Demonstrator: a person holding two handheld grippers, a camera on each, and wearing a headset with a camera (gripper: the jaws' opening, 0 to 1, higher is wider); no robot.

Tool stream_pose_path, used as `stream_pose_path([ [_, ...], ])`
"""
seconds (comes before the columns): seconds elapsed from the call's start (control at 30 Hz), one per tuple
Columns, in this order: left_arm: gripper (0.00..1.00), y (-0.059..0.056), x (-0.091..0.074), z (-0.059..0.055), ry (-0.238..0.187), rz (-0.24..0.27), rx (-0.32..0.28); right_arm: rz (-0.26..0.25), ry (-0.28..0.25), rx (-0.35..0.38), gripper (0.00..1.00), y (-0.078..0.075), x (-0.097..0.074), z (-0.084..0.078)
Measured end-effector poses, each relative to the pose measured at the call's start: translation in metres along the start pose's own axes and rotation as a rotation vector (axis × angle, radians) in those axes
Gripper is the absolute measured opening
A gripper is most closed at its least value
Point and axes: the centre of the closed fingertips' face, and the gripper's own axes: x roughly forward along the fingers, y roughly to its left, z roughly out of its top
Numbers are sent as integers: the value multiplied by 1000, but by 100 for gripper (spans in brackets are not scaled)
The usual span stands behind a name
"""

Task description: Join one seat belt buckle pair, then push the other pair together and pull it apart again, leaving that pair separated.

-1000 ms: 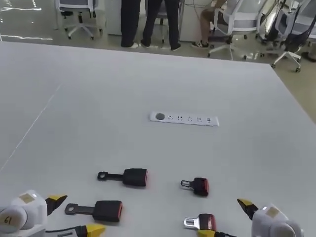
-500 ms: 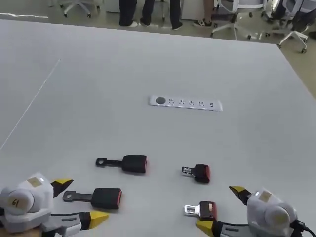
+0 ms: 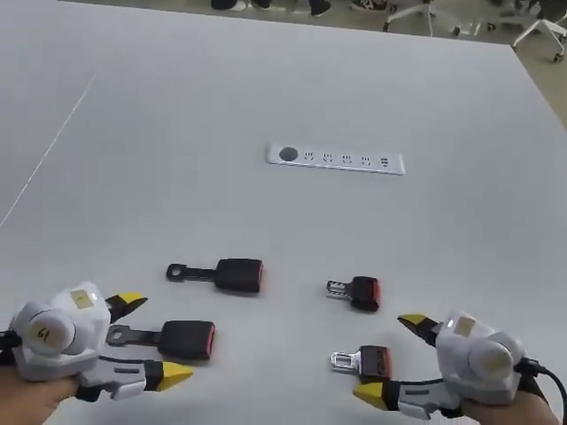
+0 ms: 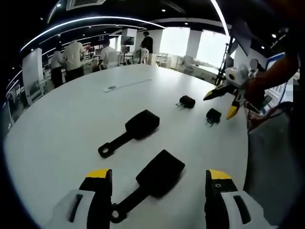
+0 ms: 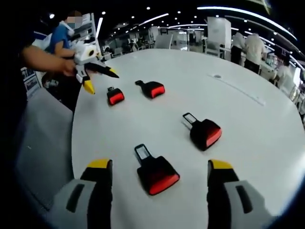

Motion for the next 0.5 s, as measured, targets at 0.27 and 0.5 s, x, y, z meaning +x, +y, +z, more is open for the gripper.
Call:
stream_pose_path([
  [0.27,71,0,15,-8,48,-77,116,87,56,-70,76,5,5,-10],
  [0.5,66,-1,24,-17,109,-140,194,176,106,-137,72,9,9,-13],
])
